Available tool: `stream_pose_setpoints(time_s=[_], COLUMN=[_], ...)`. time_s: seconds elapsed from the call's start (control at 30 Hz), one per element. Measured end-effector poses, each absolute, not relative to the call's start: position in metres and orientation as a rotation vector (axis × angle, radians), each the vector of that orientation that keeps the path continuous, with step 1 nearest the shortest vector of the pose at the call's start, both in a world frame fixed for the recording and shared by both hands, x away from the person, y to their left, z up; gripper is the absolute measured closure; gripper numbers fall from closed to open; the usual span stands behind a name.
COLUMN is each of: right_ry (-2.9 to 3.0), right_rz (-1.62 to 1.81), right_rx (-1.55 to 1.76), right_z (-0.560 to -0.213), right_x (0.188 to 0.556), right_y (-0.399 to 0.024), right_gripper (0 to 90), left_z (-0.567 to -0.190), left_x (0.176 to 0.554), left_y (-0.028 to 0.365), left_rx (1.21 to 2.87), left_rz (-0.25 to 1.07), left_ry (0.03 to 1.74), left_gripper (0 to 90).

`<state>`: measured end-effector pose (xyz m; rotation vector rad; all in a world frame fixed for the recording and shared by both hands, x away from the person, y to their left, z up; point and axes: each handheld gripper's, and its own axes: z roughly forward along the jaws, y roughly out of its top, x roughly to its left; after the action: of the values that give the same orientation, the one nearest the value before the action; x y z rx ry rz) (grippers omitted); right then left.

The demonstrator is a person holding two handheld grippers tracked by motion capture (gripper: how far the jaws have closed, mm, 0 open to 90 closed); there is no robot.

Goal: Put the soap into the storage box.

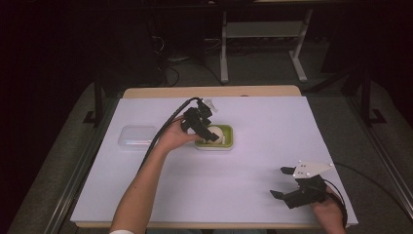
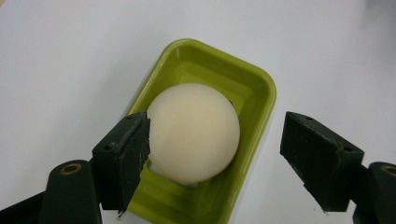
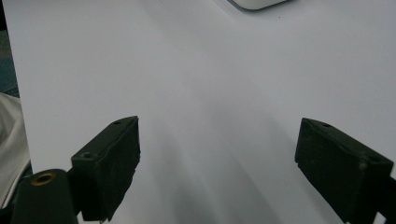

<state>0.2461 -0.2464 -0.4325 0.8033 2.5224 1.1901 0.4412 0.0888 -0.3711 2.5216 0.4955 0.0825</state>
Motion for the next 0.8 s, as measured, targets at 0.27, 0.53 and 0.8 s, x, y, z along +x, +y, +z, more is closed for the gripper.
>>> stream_pose_setpoints(time_s=[0.27, 0.53, 0.8], right_ry=[2.511, 2.519, 2.526], right_rz=[1.188, 1.168, 1.159], right_rx=[0.821, 0.82, 0.807], right_z=[-0.434, -0.434, -0.434], right_x=[0.246, 0.246, 0.247], right_y=[-0.25, -0.247, -0.244], right_gripper=[13.3, 13.4, 13.4], left_z=[-0.367, -0.368, -0.369], left_x=[0.428, 0.412, 0.398], left_y=[0.101, 0.111, 0.125], left_rx=[2.488, 2.476, 2.469], left_rz=[0.088, 0.094, 0.099], left_ry=[0.506, 0.507, 0.52], left_gripper=[22.8, 22.7, 22.7])
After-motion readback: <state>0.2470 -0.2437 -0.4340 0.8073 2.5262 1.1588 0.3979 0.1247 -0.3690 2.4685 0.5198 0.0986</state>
